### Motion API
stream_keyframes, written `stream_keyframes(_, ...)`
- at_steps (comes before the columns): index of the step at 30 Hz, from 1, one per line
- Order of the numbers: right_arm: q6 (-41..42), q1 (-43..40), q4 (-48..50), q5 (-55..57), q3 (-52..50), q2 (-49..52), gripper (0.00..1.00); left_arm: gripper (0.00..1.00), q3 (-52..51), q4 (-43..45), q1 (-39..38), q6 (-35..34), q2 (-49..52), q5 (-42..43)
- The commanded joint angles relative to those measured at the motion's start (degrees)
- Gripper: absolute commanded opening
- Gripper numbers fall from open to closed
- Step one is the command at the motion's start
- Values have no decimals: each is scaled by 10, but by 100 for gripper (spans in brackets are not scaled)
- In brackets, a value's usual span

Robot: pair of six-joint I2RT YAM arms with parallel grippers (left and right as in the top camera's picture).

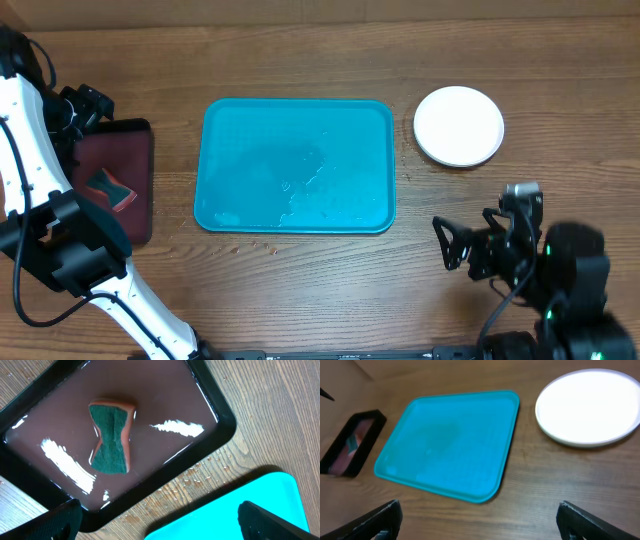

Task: Clean dirty plates on tray and stack at the side

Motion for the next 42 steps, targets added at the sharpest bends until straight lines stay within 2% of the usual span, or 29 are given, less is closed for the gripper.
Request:
stream_keyframes(1, -2, 3, 33, 18, -63, -80, 100, 100, 5, -1, 2, -3, -3, 2)
stream_keyframes(8, -2, 3, 129, 58, -162, -196, 100, 100, 5, -1, 2, -3, -3, 2)
stream_keyframes(17, 4, -21, 315, 69, -298, -287, 100, 100, 5, -1, 2, -3, -3, 2)
stream_keyframes(30, 4, -48, 480, 68, -394, -287, 100, 100, 5, -1, 1, -3, -3, 2)
stream_keyframes(37, 2, -78, 480, 70, -398, -287, 100, 100, 5, -1, 1, -3, -3, 2)
stream_keyframes(42, -1, -97, 439, 76, -398, -287, 100, 100, 5, -1, 1, -3, -3, 2)
